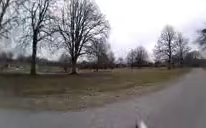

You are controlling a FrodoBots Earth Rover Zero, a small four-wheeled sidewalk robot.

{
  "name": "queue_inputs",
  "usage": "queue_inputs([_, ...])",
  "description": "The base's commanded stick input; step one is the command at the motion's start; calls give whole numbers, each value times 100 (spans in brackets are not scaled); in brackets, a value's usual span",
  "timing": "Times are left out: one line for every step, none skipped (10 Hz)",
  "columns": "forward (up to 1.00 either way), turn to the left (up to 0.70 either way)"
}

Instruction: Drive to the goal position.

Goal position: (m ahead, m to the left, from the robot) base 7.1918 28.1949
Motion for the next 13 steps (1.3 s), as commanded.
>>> queue_inputs([18, 37])
queue_inputs([18, 36])
queue_inputs([17, 33])
queue_inputs([15, 29])
queue_inputs([15, 30])
queue_inputs([15, 30])
queue_inputs([15, 30])
queue_inputs([16, 34])
queue_inputs([20, 40])
queue_inputs([21, 43])
queue_inputs([22, 45])
queue_inputs([23, 47])
queue_inputs([23, 47])
